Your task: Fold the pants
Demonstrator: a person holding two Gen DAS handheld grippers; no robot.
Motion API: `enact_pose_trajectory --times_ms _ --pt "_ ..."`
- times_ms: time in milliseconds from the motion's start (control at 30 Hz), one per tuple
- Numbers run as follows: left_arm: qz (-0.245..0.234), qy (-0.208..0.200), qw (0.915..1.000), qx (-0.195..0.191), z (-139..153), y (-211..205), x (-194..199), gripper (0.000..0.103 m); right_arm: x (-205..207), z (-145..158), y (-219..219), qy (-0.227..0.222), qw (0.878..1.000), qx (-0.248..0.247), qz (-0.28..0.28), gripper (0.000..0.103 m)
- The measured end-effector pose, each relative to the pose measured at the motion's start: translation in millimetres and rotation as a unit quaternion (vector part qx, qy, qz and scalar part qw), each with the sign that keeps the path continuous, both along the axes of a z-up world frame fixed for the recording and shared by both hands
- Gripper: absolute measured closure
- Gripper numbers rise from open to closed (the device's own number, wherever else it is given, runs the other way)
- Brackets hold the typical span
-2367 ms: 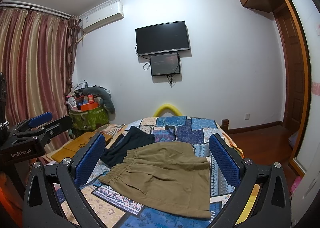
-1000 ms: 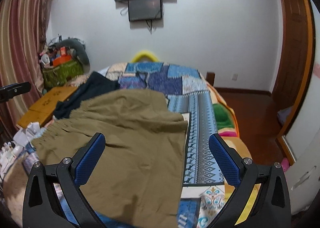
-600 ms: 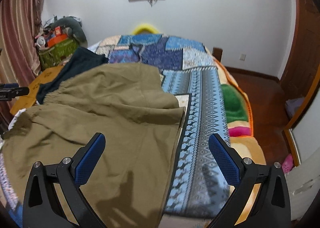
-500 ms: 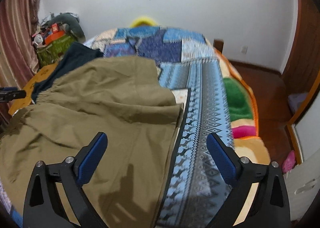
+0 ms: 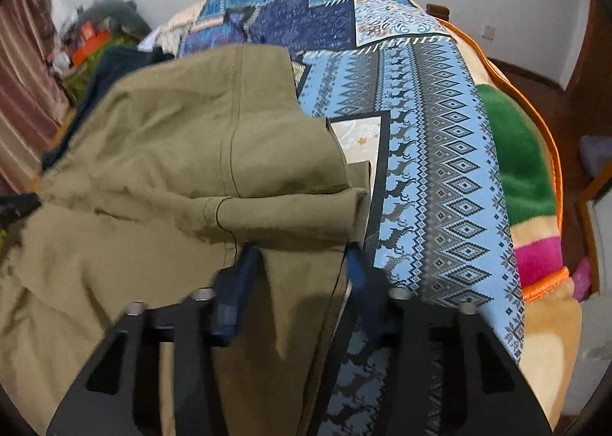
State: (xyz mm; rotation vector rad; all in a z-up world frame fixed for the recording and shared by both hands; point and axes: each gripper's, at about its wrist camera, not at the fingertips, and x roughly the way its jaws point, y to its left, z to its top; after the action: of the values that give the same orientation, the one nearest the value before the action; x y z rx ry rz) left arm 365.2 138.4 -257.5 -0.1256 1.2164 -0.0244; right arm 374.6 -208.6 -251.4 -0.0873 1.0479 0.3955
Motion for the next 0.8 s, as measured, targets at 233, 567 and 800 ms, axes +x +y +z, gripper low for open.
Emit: enact_pose_trajectory --times_ms 233,567,800 --pt "-0.036 -0.012 0.9992 0.015 10.5 -8.1 -7.2 0.053 -12.4 9.5 -7.3 -0.01 1.0 0.001 -0.001 0.095" --pt "-0.049 -0.01 0.9977 0.047 14.0 -9.2 -19.5 0.053 -50.0 28.8 -17.5 -0.03 1.0 -0.004 0.007 0.097" --pt "-0.038 -0.008 0.9976 0.058 11.9 -9.7 -20.2 0.053 -47.1 22.1 -16.8 -0.008 1.0 -0.004 -0.008 0.096"
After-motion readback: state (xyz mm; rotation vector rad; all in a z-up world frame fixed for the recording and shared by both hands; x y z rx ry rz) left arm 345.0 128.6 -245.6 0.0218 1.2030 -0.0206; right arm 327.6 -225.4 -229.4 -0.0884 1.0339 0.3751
